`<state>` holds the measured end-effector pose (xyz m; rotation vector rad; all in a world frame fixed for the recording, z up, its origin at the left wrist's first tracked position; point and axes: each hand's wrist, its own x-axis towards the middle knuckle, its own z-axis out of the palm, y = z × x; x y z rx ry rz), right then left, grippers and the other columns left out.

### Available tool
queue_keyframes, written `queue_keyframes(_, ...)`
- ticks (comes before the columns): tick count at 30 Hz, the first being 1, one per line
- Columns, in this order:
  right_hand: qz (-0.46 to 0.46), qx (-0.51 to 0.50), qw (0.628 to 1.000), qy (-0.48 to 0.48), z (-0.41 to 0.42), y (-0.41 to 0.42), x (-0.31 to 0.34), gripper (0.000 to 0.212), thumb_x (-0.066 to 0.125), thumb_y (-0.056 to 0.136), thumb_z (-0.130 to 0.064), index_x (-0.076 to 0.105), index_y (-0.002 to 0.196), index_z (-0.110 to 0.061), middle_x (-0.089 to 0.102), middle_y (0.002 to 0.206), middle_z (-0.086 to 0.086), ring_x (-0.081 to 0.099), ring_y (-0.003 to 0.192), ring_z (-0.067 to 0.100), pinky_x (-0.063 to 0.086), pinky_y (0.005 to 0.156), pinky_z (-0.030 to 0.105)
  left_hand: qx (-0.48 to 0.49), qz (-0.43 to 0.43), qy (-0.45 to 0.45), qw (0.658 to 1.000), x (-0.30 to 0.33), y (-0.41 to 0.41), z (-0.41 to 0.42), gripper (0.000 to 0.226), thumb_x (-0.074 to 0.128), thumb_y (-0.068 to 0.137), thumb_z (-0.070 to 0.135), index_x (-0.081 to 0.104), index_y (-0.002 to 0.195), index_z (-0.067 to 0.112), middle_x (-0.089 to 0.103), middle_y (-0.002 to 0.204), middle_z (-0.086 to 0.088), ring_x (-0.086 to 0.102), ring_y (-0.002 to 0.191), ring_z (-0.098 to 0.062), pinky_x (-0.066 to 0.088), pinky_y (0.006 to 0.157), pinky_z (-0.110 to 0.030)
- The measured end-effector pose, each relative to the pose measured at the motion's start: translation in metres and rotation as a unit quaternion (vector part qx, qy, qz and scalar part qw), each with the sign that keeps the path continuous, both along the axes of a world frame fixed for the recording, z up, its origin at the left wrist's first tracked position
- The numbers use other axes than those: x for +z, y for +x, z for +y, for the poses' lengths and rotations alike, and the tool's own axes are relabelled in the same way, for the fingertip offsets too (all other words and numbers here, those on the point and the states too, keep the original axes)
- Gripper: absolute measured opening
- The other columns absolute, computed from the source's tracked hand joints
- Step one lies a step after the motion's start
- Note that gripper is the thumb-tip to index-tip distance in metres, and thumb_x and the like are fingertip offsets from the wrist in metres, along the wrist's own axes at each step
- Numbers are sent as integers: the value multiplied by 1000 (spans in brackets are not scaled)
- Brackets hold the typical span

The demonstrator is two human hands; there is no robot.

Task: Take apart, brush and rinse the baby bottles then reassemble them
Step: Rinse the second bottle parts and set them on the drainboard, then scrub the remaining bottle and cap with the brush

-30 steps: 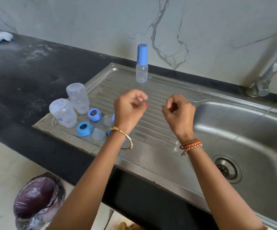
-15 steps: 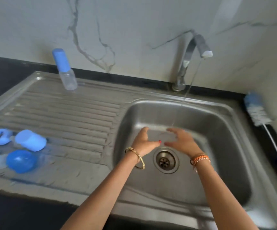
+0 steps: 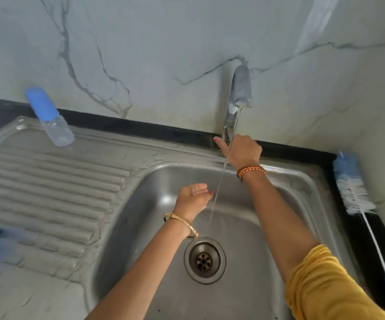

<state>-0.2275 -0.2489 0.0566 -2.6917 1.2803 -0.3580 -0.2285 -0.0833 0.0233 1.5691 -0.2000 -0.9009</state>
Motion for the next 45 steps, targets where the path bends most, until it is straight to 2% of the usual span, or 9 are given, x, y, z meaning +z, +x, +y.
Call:
queue_keyframes(4,-25,12,998,-48,-5,6,-5,56,26,99,-47,61,86,-5,52,73,9,51,68,24,36,60,29,13,23,-4,1000,-4,5,-11,36,53,91,0,49,127,-3,61,110,-12,56,90,-19,46,79,-21)
queue_keyframes(11,-128,-38,983,123,-8,4,-24,59,34,94,-55,63,94,-4,64,94,13,60,87,31,39,66,31,18,60,-15,998,-5,-2,-22,35,53,91,0,51,125,-3,57,88,-3,56,80,-14,47,78,-19)
queue_keyframes(19,-320,-15,940,121,48,-62,-50,3,62,80,-9,64,82,-11,63,78,5,58,74,20,37,65,21,53,-48,-16,997,-20,-12,-2,22,61,80,-10,64,82,12,59,68,7,53,65,-7,46,56,-11)
queue_keyframes(22,-85,112,976,166,76,-79,-70,18,61,81,-6,68,97,-13,68,101,8,62,96,23,41,81,23,75,-110,10,991,-36,-22,22,34,62,72,-18,66,66,16,60,65,5,56,58,-1,45,62,-19)
queue_keyframes(25,208,208,918,266,94,-94,-85,53,69,80,-19,51,130,-15,47,136,7,42,127,23,32,101,27,41,-157,73,984,-44,-27,48,25,67,76,-5,70,94,12,60,88,6,56,81,-6,38,71,-13)
queue_keyframes(31,-47,109,982,146,135,-96,-82,32,53,73,5,48,63,-25,66,93,10,60,93,29,39,73,26,25,-203,44,978,-43,-19,86,33,65,68,-14,59,59,17,56,61,8,50,55,2,39,60,-15)
queue_keyframes(34,100,186,957,198,146,-97,-78,29,64,77,-4,66,104,-16,62,116,7,55,112,24,40,89,25,-97,-226,95,965,-38,-15,98,23,65,74,-4,69,91,11,63,87,6,56,78,-3,40,74,-17)
queue_keyframes(38,208,196,916,282,164,-98,-79,68,71,79,-27,40,139,-21,44,139,8,43,127,25,36,101,32,-172,-219,130,951,-36,-5,108,50,69,79,12,55,127,13,52,133,-1,49,121,-19,38,96,-23)
queue_keyframes(45,93,198,939,266,169,-74,-33,66,67,85,-28,35,142,-19,35,148,4,38,132,22,27,105,25,-134,-238,95,957,9,47,116,34,66,83,7,59,116,6,55,109,-4,56,104,-20,43,79,-23)
